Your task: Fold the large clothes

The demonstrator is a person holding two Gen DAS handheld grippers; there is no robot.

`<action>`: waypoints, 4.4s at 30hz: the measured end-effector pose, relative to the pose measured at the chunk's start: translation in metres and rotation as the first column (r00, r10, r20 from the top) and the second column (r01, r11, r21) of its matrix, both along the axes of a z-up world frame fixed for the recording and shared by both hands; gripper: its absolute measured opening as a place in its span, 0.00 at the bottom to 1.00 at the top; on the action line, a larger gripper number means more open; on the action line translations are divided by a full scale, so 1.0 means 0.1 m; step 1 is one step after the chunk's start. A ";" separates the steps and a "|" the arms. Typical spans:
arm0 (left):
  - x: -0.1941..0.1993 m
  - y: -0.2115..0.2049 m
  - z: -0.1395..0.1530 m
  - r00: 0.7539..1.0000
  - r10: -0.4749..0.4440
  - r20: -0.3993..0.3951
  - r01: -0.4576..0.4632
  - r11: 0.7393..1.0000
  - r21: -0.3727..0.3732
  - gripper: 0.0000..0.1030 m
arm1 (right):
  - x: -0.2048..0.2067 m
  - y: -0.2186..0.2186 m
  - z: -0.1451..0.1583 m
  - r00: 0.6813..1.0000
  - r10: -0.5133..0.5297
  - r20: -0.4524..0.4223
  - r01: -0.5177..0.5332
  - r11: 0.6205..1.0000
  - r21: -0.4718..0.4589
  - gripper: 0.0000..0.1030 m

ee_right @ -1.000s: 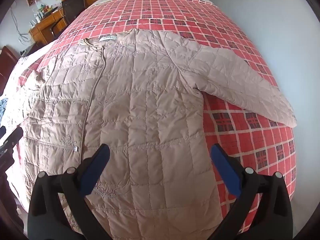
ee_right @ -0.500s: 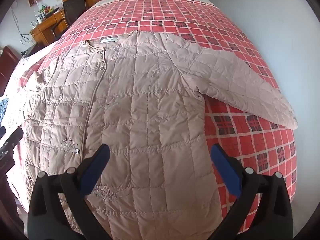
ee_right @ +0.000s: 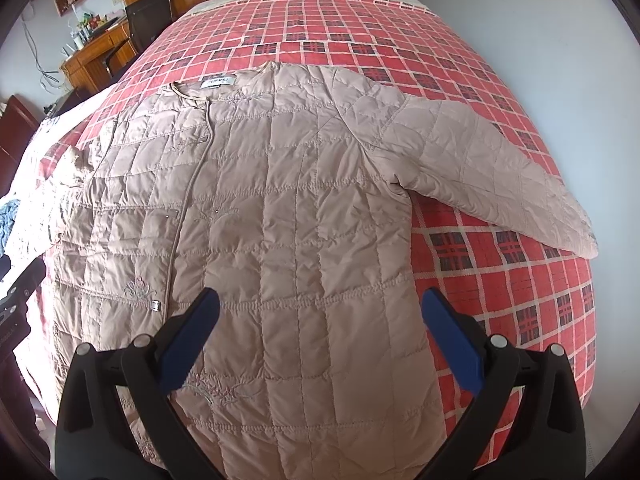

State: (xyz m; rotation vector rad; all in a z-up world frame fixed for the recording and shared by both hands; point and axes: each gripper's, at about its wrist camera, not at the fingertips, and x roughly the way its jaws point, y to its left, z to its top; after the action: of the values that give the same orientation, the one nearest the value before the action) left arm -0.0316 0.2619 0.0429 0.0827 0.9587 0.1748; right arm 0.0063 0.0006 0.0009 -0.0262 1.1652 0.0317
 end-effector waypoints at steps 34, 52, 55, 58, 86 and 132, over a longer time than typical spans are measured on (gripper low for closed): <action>-0.03 -0.02 0.03 1.000 0.008 0.013 -0.008 1.000 0.011 0.96 | -0.02 -0.05 -0.02 1.000 -0.009 0.000 0.009 1.000 0.013 0.97; -0.03 -0.05 0.05 1.000 -0.003 0.020 0.003 1.000 0.012 0.96 | 0.00 -0.07 0.01 1.000 -0.011 0.002 0.011 1.000 0.013 0.97; -0.02 -0.05 0.04 1.000 -0.004 0.018 0.004 1.000 0.005 0.96 | 0.00 -0.07 0.01 1.000 -0.011 0.002 0.011 1.000 0.015 0.97; 0.00 -0.05 0.01 1.000 -0.005 0.006 0.005 1.000 -0.005 0.96 | 0.01 -0.08 0.01 1.000 -0.013 0.004 0.013 1.000 0.015 0.97; 0.15 -0.06 -0.21 0.997 -0.020 -0.069 0.014 0.996 -0.083 0.95 | 0.66 -3.74 -1.14 0.635 -0.736 -0.237 0.750 0.512 0.420 0.97; 0.87 0.41 -0.12 0.997 0.016 -0.074 -0.044 0.919 -0.391 0.95 | 1.49 0.53 -0.82 0.984 0.171 0.050 -0.177 0.913 0.369 0.13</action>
State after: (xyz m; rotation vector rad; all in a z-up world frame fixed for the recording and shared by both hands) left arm 0.0553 0.3027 0.0313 -0.2988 1.0488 0.0047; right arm 0.1553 0.0533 -0.0813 0.2060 1.1218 0.4104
